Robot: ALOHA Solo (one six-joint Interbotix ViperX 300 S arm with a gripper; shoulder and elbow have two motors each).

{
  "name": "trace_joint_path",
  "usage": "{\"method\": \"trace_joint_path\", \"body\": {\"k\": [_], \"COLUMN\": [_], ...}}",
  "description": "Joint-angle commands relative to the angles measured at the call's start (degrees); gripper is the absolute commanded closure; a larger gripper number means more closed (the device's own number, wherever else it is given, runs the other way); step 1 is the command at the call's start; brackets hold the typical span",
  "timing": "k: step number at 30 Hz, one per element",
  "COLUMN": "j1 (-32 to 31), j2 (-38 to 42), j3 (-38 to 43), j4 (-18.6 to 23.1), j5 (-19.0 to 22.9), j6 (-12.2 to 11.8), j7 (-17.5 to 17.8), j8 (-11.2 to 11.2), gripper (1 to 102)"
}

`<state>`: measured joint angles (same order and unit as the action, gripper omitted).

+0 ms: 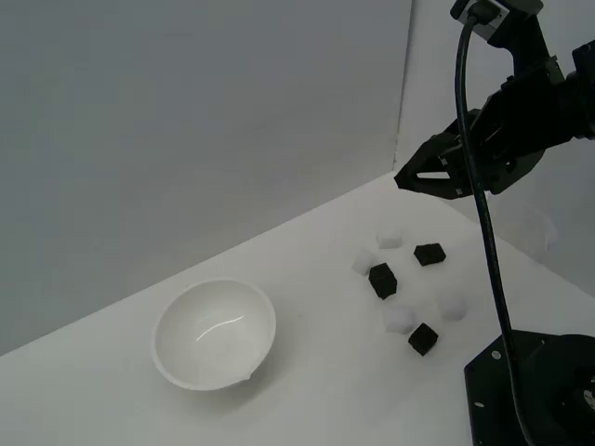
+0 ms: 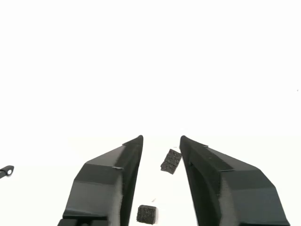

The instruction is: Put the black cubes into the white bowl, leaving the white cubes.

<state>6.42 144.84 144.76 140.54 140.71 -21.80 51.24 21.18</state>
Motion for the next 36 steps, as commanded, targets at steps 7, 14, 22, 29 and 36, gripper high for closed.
{"method": "trace_joint_path", "body": {"k": [7,14,22,29,36], "j1": [3.34,3.96,3.96,2.81,1.67], "j2": [-2.64,-7.38,-11.69,-16.61,-23.55], "j3": [-2.64,-7.56,-11.6,-16.61,-23.64], "j4": [4.83,6.5,5.89,2.72,2.72], "j5": [4.57,6.33,5.63,2.72,2.64], "j6": [-1.32,-3.34,-4.75,-7.38,-7.65], "j7": [-0.88,-4.48,-4.31,-2.29,-2.37], "j8": [0.35,0.26,-0.7,-1.49,-1.41], "gripper": [12,11,3,3,3]}}
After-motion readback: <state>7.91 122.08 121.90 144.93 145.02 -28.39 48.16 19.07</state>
